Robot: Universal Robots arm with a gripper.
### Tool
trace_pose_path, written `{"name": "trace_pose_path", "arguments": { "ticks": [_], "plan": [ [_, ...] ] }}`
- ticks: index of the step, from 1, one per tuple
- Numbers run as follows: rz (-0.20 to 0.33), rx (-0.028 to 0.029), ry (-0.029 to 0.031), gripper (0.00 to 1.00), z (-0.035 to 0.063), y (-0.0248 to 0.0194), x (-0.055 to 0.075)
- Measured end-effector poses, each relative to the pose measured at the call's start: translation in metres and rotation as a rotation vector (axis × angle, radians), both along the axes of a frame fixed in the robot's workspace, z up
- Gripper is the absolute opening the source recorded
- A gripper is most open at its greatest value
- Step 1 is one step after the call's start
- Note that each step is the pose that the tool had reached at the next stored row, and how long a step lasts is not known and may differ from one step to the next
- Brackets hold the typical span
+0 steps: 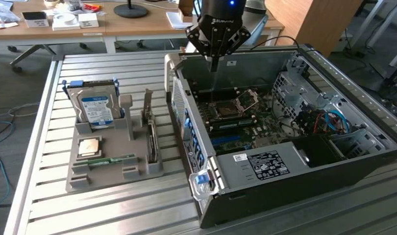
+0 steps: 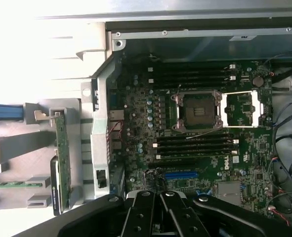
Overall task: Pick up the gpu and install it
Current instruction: 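Reach for the gpu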
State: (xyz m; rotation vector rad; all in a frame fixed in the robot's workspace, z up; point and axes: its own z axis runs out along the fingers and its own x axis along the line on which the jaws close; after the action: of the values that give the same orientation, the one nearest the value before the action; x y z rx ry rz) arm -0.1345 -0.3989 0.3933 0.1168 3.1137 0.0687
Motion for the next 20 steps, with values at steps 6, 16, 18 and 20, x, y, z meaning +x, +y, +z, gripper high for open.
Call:
{"name": "trace_pose_path", "arguments": {
  "ticks": [6,16,18,20],
  "plan": [
    [0.0,0.0001,0.0,0.11,0.0,0.0,-0.006],
    [0.0,0.0001,-0.0001,0.11,-0.0001,0.0,-0.017],
    [0.0,0.0001,0.0,0.11,0.0,0.0,-0.019],
    [0.0,0.0001,0.0,0.11,0.0,0.0,-0.02]
  ]
}}
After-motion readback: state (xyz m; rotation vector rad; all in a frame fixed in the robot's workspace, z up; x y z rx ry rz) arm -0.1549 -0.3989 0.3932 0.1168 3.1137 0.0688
